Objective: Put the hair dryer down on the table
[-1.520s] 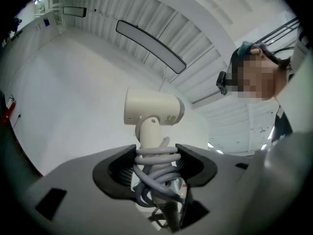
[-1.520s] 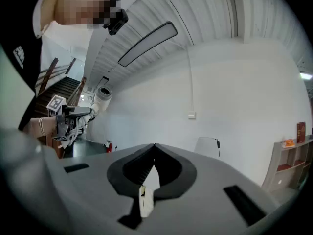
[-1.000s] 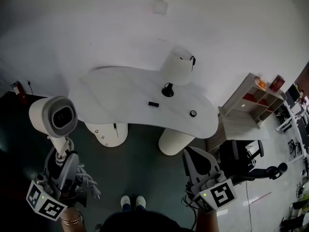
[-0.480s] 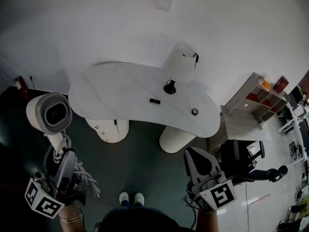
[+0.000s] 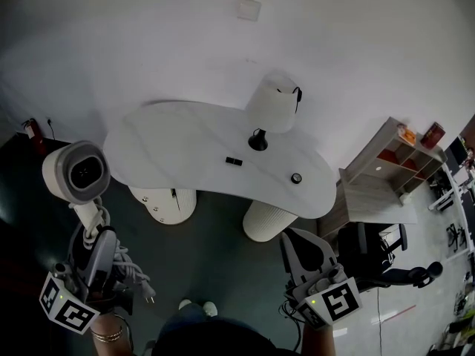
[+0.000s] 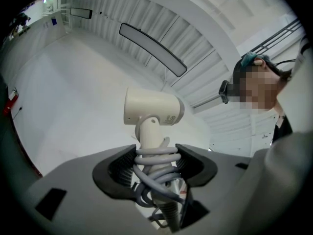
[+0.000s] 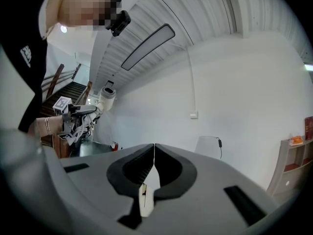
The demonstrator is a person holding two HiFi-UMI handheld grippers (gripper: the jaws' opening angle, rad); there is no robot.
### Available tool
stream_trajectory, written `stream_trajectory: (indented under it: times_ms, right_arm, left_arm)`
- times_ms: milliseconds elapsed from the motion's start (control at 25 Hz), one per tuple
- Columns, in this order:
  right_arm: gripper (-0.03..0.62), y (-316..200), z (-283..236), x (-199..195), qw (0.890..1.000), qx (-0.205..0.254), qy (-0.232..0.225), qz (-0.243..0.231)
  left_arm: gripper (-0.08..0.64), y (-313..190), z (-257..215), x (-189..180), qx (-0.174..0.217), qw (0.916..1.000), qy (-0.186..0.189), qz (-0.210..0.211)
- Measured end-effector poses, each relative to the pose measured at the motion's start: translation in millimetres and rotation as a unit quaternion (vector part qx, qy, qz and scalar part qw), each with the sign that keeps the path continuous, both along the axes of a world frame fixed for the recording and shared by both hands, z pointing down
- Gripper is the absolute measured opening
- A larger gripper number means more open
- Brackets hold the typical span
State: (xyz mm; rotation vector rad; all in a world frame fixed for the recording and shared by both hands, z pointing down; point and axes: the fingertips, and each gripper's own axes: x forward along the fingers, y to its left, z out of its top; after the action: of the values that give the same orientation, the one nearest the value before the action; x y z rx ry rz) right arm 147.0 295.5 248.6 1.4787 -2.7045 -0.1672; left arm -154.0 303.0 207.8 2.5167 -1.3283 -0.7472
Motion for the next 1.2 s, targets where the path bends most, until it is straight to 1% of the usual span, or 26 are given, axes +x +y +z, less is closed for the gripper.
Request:
stream_trajectory:
  times_ms: [200,400,520,680,760,840,920,1200]
  right_arm:
    - [0.018,-4,4,-1,1.0,-0.014,0.001,0.006]
    - [0.018,-5,13,-4,1.0,-0.027,-0.003,0.007]
    - [0.018,-6,14,-4,1.0,-0.021,-0.002,0.008]
    - [0.018,-5,13,-9,1.0,-0.012,-0.008,0.012]
    - [0.018,-18,14,-12,1.0,-0.015,-0.009,0.015]
    - [0.018,-45,12,-15,1.0,-0.015,-0.008,0.021]
    - [0.018,-63,9,-20,0.999,-0.015,-0.011,0.027]
    - [0.018,-95,5,-33,0.999,-0.017,-0.012,0.036]
  left_arm:
    - [0.265,-3,3,-1,-0.011,0.9999,0.005,0.007]
    - [0.265,-5,10,-5,-0.025,0.9996,-0.008,0.004]
    - [0.265,-5,10,-5,-0.019,0.9998,-0.008,0.003]
    - [0.265,-6,14,-7,-0.018,0.9997,0.0,0.016]
    - [0.265,-24,14,-6,-0.021,0.9995,-0.008,0.024]
    - [0.265,-54,13,-7,-0.02,0.9992,-0.015,0.032]
    - [0.265,-77,11,-9,-0.02,0.9989,-0.014,0.04]
    - [0.265,-117,9,-18,-0.024,0.9981,-0.011,0.056]
